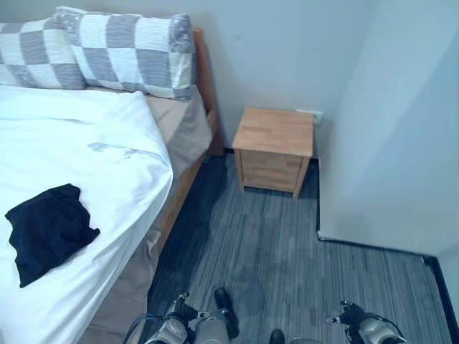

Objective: Tidy up the quilt and then pick up the clothes from the bed and put them into the laundry hamper.

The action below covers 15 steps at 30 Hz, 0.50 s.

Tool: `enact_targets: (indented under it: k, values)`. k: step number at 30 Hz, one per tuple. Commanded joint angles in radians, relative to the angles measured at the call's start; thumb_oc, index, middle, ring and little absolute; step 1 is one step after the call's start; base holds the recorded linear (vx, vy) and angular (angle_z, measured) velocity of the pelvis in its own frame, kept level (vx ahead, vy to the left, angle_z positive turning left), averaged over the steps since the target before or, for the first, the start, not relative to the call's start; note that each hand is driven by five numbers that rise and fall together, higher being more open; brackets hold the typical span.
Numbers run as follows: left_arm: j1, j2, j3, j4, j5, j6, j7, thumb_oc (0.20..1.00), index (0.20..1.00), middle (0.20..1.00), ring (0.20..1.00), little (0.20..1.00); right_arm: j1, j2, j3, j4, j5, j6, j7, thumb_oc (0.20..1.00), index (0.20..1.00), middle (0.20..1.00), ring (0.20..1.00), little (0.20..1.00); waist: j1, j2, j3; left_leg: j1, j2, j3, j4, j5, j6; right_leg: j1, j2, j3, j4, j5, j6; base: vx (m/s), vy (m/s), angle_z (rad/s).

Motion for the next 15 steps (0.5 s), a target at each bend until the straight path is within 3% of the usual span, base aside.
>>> enact_targets:
  k: [1,2,3,4,5,6,7,8,9,10,12,13,14,15]
  values:
    - [0.021,-0.019,-0.066,0.034,0.018,0.020,-0.020,1.000,1.000,1.000,1.000,1.000,-0.027,0.010,-0.027,-0.030,-0.060,-0.013,0.006,1.000,1.000,1.000,1.000,1.000,0.038,0.019,0.043,0.236,-0.086,-0.115,-0.146,-0.062,0.038,-0.151,-0.133,-0.001,0.527,0.135,0.222,0.34,0.149,0.62]
    - [0.020,-0.019,-0.066,0.034,0.018,0.020,-0.020,1.000,1.000,1.000,1.000,1.000,-0.028,0.010,-0.027,-0.030,-0.060,-0.013,0.006,1.000,1.000,1.000,1.000,1.000,0.037,0.018,0.044,0.236,-0.089,-0.116,-0.148,-0.062,0.040,-0.154,-0.137,0.000,0.533,0.133,0.223,0.27,0.137,0.63]
    - [0.019,-0.012,-0.065,0.037,0.020,0.023,-0.020,1.000,1.000,1.000,1.000,1.000,-0.033,0.021,-0.022,-0.035,-0.060,-0.012,0.008,1.000,1.000,1.000,1.000,1.000,0.026,0.025,0.056,0.271,-0.089,-0.134,-0.167,-0.064,0.049,-0.210,-0.149,0.018,0.651,0.187,0.230,0.21,0.022,0.89]
    - [0.011,-0.001,-0.061,0.028,0.011,0.023,-0.015,1.000,1.000,1.000,1.000,1.000,-0.038,0.039,-0.021,-0.057,-0.050,-0.012,0.005,1.000,1.000,1.000,1.000,1.000,0.017,0.049,0.073,0.307,-0.054,-0.177,-0.194,-0.052,0.054,-0.331,-0.148,0.069,0.785,0.197,0.210,0.21,0.016,1.20]
    - [0.011,-0.001,-0.061,0.027,0.011,0.023,-0.015,1.000,1.000,1.000,1.000,1.000,-0.038,0.039,-0.021,-0.057,-0.050,-0.012,0.005,1.000,1.000,1.000,1.000,1.000,0.017,0.048,0.073,0.307,-0.056,-0.177,-0.194,-0.052,0.055,-0.333,-0.150,0.069,0.789,0.195,0.210,0.32,-0.134,1.29]
    - [0.003,0.012,-0.069,0.024,0.010,0.020,-0.015,1.000,1.000,1.000,1.000,1.000,-0.030,0.043,-0.024,-0.069,-0.031,-0.016,-0.004,1.000,1.000,1.000,1.000,1.000,0.015,0.042,0.076,0.319,-0.051,-0.229,-0.194,-0.061,0.043,-0.365,-0.176,0.088,0.678,0.164,0.177,0.19,-0.126,1.24]
    - [0.003,0.013,-0.069,0.024,0.010,0.020,-0.015,1.000,1.000,1.000,1.000,1.000,-0.030,0.044,-0.024,-0.069,-0.031,-0.016,-0.004,1.000,1.000,1.000,1.000,1.000,0.012,0.042,0.077,0.320,-0.051,-0.232,-0.194,-0.061,0.043,-0.362,-0.177,0.084,0.677,0.163,0.177,0.29,-0.194,1.35]
    - [0.000,0.019,-0.072,0.023,0.009,0.018,-0.014,1.000,1.000,1.000,1.000,1.000,-0.025,0.044,-0.026,-0.068,-0.023,-0.017,-0.006,1.000,1.000,1.000,1.000,1.000,0.010,0.038,0.076,0.326,-0.051,-0.257,-0.194,-0.067,0.033,-0.354,-0.188,0.097,0.582,0.156,0.166,0.31,-0.231,1.66]
    - [-0.006,0.032,-0.076,0.025,0.007,0.014,-0.013,1.000,1.000,1.000,1.000,1.000,-0.019,0.042,-0.029,-0.069,-0.010,-0.016,-0.009,1.000,1.000,1.000,1.000,1.000,0.005,0.027,0.069,0.332,-0.052,-0.303,-0.194,-0.080,0.015,-0.343,-0.192,0.141,0.380,0.150,0.154,0.31,-0.232,1.42]
    - [-0.006,0.032,-0.076,0.025,0.007,0.014,-0.013,1.000,1.000,1.000,1.000,1.000,-0.019,0.043,-0.029,-0.069,-0.010,-0.016,-0.009,1.000,1.000,1.000,1.000,1.000,0.005,0.028,0.068,0.330,-0.050,-0.304,-0.194,-0.079,0.014,-0.341,-0.189,0.139,0.373,0.154,0.152,0.36,-0.286,1.75]
    - [-0.023,0.047,-0.083,0.038,0.016,0.009,-0.012,1.000,1.000,1.000,1.000,1.000,-0.011,0.037,-0.050,-0.059,0.009,-0.014,-0.011,1.000,1.000,1.000,1.000,1.000,-0.009,0.015,0.057,0.344,-0.049,-0.380,-0.194,-0.107,-0.013,-0.332,-0.198,0.232,0.123,0.181,0.165,0.45,-0.368,1.39]
    - [-0.035,0.060,-0.076,0.049,0.023,0.010,-0.008,1.000,1.000,1.000,1.000,1.000,-0.003,0.034,-0.070,-0.050,0.020,-0.010,-0.008,1.000,1.000,1.000,1.000,1.000,-0.019,0.011,0.045,0.355,-0.028,-0.427,-0.194,-0.127,-0.037,-0.365,-0.244,0.306,0.024,0.247,0.189,0.63,-0.486,1.05]
    - [-0.027,0.064,-0.068,0.058,0.028,0.009,-0.008,1.000,1.000,1.000,1.000,1.000,0.002,0.033,-0.081,-0.046,0.019,-0.006,-0.002,1.000,1.000,1.000,1.000,1.000,-0.022,0.014,0.040,0.375,-0.012,-0.453,-0.194,-0.143,-0.049,-0.384,-0.268,0.317,0.003,0.281,0.199,0.47,-0.357,1.22]
    - [-0.026,0.064,-0.068,0.058,0.028,0.009,-0.008,1.000,1.000,1.000,1.000,1.000,0.003,0.032,-0.081,-0.046,0.019,-0.005,-0.002,1.000,1.000,1.000,1.000,1.000,-0.025,0.016,0.041,0.378,-0.009,-0.456,-0.194,-0.145,-0.049,-0.379,-0.266,0.312,0.002,0.279,0.199,0.32,-0.225,1.08]
